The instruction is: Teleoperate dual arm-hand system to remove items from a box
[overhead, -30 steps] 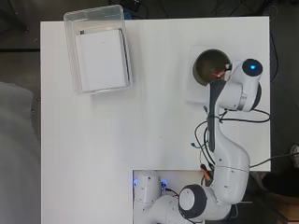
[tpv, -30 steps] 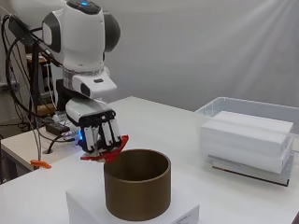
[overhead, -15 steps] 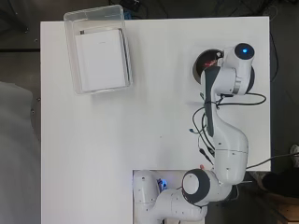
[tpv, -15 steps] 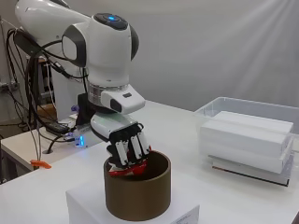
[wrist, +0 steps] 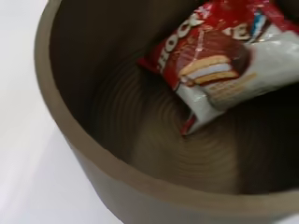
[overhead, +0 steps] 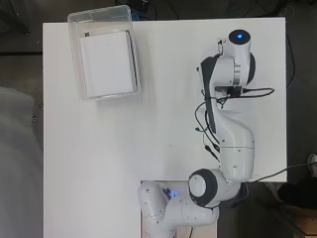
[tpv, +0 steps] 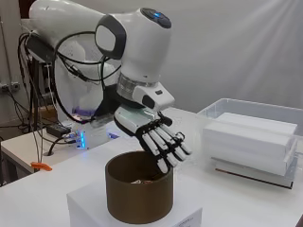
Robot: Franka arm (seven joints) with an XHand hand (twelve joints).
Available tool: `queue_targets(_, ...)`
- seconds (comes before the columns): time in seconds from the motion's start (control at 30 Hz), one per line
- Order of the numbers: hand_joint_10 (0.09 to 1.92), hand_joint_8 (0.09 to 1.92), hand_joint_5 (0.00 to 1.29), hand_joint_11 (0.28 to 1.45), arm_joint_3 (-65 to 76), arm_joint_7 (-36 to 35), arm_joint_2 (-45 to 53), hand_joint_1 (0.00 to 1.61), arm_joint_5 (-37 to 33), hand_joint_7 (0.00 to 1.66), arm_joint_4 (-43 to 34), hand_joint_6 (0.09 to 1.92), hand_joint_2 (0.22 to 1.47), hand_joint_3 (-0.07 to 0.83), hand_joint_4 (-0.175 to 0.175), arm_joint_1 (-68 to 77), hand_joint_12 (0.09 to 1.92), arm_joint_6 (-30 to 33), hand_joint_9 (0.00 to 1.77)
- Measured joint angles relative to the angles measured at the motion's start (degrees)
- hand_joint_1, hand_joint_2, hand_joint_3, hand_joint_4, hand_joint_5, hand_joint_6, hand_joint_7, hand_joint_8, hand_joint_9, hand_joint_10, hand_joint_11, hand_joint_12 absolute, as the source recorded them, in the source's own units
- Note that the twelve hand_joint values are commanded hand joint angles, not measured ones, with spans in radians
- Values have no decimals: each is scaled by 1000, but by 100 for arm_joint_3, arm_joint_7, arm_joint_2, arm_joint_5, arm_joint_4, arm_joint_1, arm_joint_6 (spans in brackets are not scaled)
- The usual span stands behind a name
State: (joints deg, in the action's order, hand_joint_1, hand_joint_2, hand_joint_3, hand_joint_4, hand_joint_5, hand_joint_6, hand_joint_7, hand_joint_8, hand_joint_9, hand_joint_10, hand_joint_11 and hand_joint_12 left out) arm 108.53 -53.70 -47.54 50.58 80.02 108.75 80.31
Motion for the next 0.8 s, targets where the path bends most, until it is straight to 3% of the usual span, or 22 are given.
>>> queue_targets(0.17, 87, 87, 74, 467, -811, 286, 193, 0, 79, 237, 214, 87, 733, 11, -7, -551, 87, -410, 430)
queue_targets(0.57, 87, 87, 97, 478, -2387, 540, 461, 0, 281, 223, 324, 87, 771, 11, -18, -1273, 87, -926, 421)
queue_targets(0.8, 87, 87, 99, 459, -3052, 643, 471, 0, 68, 153, 510, 87, 756, 0, 7, -1642, 87, -1006, 377)
